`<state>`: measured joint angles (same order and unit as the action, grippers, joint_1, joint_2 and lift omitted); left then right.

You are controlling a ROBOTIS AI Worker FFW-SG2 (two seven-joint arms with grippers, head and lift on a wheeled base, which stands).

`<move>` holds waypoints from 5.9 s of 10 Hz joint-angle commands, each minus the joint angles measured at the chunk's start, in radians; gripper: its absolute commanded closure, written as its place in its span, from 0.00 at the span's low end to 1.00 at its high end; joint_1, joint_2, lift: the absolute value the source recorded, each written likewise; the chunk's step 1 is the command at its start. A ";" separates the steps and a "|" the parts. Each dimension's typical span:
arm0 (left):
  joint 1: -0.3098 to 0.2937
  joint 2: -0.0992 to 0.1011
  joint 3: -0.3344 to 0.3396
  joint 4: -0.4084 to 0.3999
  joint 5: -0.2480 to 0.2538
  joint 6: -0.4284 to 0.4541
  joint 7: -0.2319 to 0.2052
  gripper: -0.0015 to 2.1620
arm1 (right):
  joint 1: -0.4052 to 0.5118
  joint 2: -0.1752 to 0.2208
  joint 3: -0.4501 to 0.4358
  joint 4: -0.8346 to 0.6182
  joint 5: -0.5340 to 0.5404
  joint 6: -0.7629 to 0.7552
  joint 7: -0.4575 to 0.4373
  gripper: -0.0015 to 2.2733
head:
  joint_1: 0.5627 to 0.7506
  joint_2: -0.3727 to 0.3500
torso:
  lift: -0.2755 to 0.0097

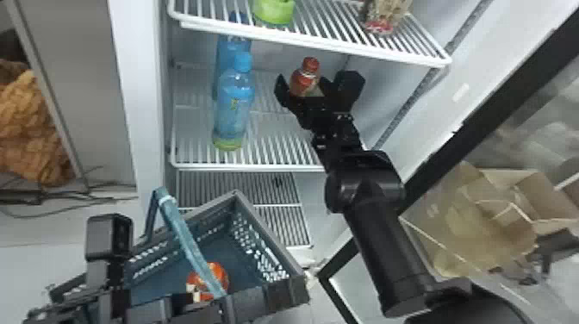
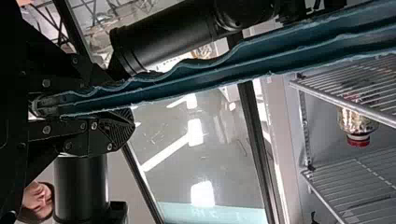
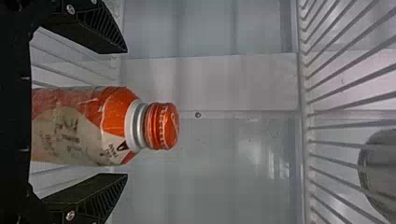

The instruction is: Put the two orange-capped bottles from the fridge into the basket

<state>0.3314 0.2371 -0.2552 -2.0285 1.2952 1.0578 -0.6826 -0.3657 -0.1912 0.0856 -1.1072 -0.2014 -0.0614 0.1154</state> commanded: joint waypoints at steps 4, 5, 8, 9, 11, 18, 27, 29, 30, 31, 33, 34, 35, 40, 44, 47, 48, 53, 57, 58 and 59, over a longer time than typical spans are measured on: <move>-0.003 0.001 0.000 0.000 0.001 0.000 0.000 0.53 | -0.030 -0.002 0.012 0.068 0.000 0.010 -0.017 0.18 | 0.70 0.03 | 0.14; -0.005 0.002 0.000 0.000 0.001 0.000 0.000 0.53 | -0.030 -0.004 0.010 0.068 0.000 0.012 -0.019 0.29 | 0.70 0.03 | 0.14; -0.003 0.004 0.000 0.000 0.001 0.000 0.000 0.53 | -0.010 -0.005 0.010 0.026 0.000 0.010 -0.017 0.31 | 0.70 0.03 | 0.14; 0.000 0.004 0.000 0.000 0.003 0.000 0.000 0.53 | 0.000 -0.005 0.008 0.002 0.002 0.010 -0.019 0.31 | 0.70 0.03 | 0.14; 0.000 0.004 0.002 0.000 0.003 0.000 0.000 0.53 | 0.039 -0.011 -0.006 -0.060 0.012 0.012 -0.017 0.31 | 0.70 0.03 | 0.14; 0.005 0.002 0.004 0.000 0.003 0.002 -0.005 0.53 | 0.405 -0.027 -0.122 -0.602 -0.042 0.179 0.061 0.31 | 0.70 0.03 | 0.14; 0.002 0.002 0.006 0.000 -0.005 0.017 -0.005 0.53 | 0.861 -0.054 -0.122 -1.339 -0.283 0.538 0.124 0.31 | 0.70 0.03 | 0.14; 0.000 0.001 0.004 0.000 -0.007 0.020 -0.005 0.53 | 0.950 -0.040 -0.141 -1.454 -0.323 0.653 0.133 0.31 | 0.70 0.03 | 0.14; 0.002 0.001 0.006 0.000 -0.007 0.020 -0.005 0.53 | 0.989 -0.030 -0.161 -1.505 -0.325 0.704 0.133 0.31 | 0.70 0.03 | 0.14; 0.000 0.002 0.006 0.000 -0.007 0.020 -0.005 0.53 | 1.016 -0.028 -0.181 -1.562 -0.323 0.785 0.132 0.31 | 0.70 0.03 | 0.14; -0.005 0.002 0.004 0.000 -0.009 0.020 -0.005 0.53 | 1.045 -0.030 -0.239 -1.690 -0.291 1.033 0.132 0.31 | 0.70 0.03 | 0.14; -0.008 0.004 0.002 0.000 -0.009 0.020 -0.005 0.53 | 1.045 -0.034 -0.263 -1.729 -0.283 1.136 0.132 0.31 | 0.70 0.03 | 0.14; -0.010 0.004 0.000 0.000 -0.009 0.020 -0.005 0.53 | 1.043 -0.037 -0.275 -1.756 -0.273 1.217 0.132 0.31 | 0.70 0.03 | 0.14; -0.010 0.004 0.000 0.000 -0.009 0.020 -0.005 0.53 | 0.967 -0.054 -0.239 -1.663 -0.297 1.247 0.133 0.31 | 0.70 0.03 | 0.14; -0.008 0.004 0.002 0.000 -0.009 0.020 -0.005 0.53 | 0.960 -0.054 -0.227 -1.643 -0.357 1.276 0.133 0.30 | 0.70 0.03 | 0.14; -0.008 0.004 0.002 0.000 -0.009 0.020 -0.005 0.53 | 0.957 -0.053 -0.227 -1.618 -0.365 1.274 0.135 0.19 | 0.70 0.03 | 0.14; -0.008 0.004 0.004 0.000 -0.009 0.020 -0.005 0.53 | 0.950 -0.053 -0.231 -1.591 -0.367 1.269 0.155 0.19 | 0.70 0.03 | 0.14; -0.005 0.002 0.004 0.000 -0.009 0.020 -0.005 0.53 | 0.945 -0.045 -0.235 -1.582 -0.345 1.168 0.164 0.19 | 0.70 0.03 | 0.14; -0.008 0.004 0.004 0.000 -0.009 0.017 -0.005 0.53 | 0.962 0.009 -0.257 -1.501 -0.283 0.714 0.162 0.19 | 0.70 0.03 | 0.14; -0.008 0.004 0.002 0.000 -0.009 0.017 -0.005 0.53 | 0.969 0.021 -0.273 -1.471 -0.237 0.592 0.162 0.19 | 0.70 0.03 | 0.14; -0.008 0.004 0.002 0.000 -0.009 0.015 -0.005 0.53 | 0.987 0.030 -0.279 -1.444 -0.203 0.461 0.151 0.19 | 0.70 0.03 | 0.14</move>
<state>0.3240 0.2413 -0.2531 -2.0284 1.2862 1.0746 -0.6872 0.6104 -0.1673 -0.1880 -2.5675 -0.4281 0.4822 0.2679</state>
